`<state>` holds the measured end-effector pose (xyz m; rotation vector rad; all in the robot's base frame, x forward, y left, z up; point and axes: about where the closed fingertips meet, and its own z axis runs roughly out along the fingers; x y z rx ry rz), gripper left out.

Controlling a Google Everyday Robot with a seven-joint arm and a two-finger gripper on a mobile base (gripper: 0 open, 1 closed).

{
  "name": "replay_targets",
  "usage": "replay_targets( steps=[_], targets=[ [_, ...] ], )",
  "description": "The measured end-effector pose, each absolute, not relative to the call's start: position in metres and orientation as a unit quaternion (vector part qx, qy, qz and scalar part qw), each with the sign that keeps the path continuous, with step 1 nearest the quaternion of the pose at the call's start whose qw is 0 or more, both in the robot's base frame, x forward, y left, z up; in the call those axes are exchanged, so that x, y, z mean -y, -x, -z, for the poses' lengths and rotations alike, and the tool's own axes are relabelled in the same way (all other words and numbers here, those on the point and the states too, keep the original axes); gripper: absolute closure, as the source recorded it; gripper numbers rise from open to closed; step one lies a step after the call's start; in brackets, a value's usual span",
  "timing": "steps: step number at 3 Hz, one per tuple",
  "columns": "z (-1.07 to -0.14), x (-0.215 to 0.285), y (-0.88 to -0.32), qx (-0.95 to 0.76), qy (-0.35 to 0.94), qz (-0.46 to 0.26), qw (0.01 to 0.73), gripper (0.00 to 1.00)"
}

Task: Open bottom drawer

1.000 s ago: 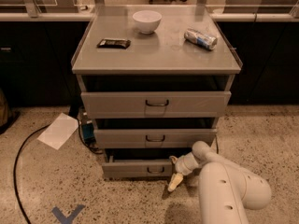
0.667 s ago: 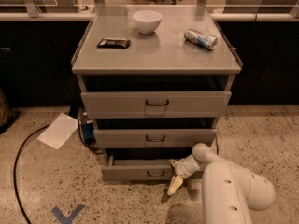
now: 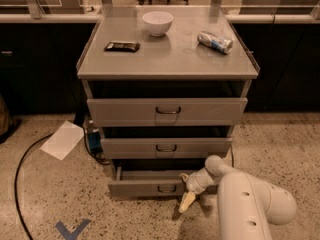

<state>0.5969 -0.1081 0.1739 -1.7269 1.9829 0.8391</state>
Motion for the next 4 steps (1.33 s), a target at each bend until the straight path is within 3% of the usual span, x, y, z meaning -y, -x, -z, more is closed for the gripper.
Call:
replay_targets(
  steps=[4],
  targets=[
    [-0.178, 0.100, -0.571, -0.700, 0.613, -0.324, 0.169, 0.00]
  ],
)
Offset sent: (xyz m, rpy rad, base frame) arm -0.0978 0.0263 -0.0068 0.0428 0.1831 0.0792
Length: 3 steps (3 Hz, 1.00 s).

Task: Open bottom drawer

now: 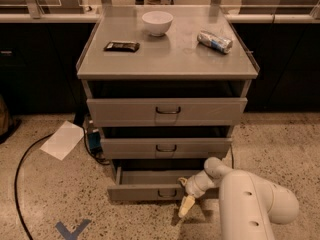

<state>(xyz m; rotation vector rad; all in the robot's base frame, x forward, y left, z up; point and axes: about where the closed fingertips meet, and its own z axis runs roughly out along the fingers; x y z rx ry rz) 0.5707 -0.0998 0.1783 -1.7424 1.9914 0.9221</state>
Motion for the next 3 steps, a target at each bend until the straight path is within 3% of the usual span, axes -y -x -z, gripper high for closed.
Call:
replay_targets(
  steps=[1, 3],
  targets=[
    [-0.181, 0.100, -0.571, -0.700, 0.613, -0.324, 0.169, 0.00],
    [-0.202, 0.108, -0.502, -0.702, 0.601, -0.338, 0.177, 0.00]
  ],
)
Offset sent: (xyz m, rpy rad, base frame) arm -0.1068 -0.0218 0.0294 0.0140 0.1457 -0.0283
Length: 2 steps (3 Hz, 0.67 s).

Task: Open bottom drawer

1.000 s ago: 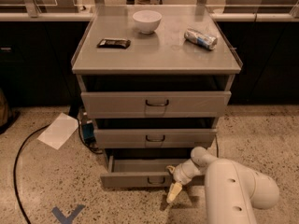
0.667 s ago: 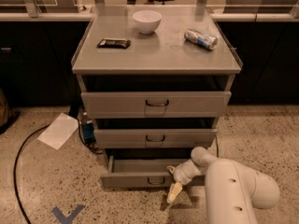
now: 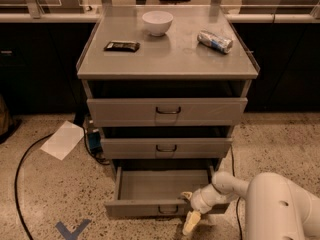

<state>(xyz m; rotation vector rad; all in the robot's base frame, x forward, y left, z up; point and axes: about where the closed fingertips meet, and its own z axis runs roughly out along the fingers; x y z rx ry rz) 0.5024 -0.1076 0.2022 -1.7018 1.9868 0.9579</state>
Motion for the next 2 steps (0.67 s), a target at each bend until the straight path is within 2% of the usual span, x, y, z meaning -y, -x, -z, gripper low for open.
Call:
replay_targets(
  steps=[2],
  targets=[
    [-0.2068, 0.0952, -0.4763, -0.687, 0.615, -0.332, 0.197, 0.00]
  ],
)
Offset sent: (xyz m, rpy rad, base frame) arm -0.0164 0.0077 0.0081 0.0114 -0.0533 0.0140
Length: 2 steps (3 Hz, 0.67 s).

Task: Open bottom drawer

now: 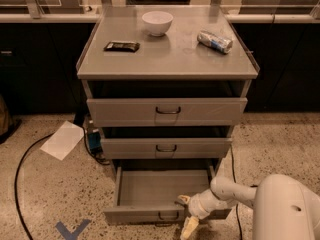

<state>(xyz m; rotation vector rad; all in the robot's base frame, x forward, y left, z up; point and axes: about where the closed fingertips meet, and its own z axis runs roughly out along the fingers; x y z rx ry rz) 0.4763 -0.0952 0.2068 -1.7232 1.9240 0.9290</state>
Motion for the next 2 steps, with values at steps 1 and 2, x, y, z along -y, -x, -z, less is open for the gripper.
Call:
replay_targets(
  steps=[1, 2],
  targets=[
    [-0.195, 0.095, -0.469, -0.685, 0.619, -0.337, 0.183, 0.00],
    [-0.184, 0.100, -0.444, -0.682, 0.621, -0.354, 0.154, 0.00]
  ],
)
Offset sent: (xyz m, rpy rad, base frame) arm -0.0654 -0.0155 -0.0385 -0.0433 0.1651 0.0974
